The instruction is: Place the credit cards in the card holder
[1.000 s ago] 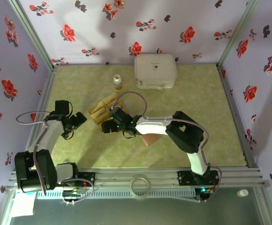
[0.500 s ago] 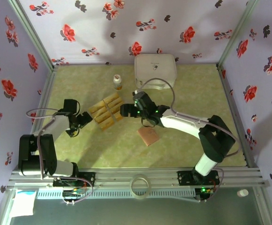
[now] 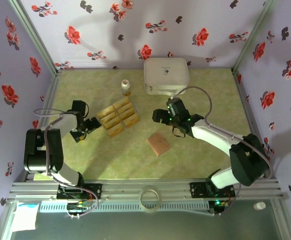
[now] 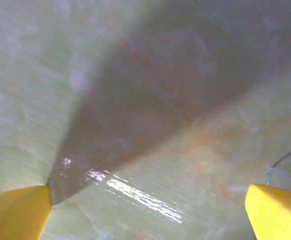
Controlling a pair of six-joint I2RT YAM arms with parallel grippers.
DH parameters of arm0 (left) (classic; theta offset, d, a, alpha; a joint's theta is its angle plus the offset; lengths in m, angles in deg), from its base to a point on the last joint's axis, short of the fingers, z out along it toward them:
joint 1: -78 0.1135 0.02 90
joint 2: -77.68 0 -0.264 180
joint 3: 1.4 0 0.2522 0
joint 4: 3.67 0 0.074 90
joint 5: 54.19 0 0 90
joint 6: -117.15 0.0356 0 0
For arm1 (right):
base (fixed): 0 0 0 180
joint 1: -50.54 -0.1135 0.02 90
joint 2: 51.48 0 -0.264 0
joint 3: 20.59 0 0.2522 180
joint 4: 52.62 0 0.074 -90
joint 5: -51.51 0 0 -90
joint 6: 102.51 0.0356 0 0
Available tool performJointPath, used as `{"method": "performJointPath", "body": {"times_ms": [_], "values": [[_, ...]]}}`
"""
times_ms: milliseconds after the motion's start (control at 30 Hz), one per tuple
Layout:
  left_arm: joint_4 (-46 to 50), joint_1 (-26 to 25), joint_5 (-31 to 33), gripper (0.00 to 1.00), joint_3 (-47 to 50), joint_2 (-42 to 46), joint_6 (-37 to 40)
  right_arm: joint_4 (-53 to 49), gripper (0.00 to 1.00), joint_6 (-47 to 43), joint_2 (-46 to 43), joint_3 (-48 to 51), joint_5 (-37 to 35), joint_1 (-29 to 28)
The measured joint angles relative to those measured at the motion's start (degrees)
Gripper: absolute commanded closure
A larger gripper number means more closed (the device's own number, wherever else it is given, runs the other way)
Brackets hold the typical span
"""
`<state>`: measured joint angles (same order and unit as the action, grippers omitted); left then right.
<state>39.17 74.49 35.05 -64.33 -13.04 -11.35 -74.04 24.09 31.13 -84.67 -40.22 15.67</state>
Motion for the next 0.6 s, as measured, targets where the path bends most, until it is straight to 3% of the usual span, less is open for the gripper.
{"method": "performJointPath", "body": {"times_ms": [367,500,600], "values": [[9.7,-0.9,-0.1,0.00,-10.9,-9.2,2.3,0.0,0.12,0.1,-1.6,6.2,0.1,4.0],[7.4,-1.9,-0.8,0.00,-14.4,-11.7,3.5,0.0,0.12,0.1,-2.6,7.3,0.1,4.4],[0.4,-3.2,-2.8,0.00,-17.6,-13.4,4.7,0.1,0.12,0.1,-2.7,7.3,0.3,4.7]]}}
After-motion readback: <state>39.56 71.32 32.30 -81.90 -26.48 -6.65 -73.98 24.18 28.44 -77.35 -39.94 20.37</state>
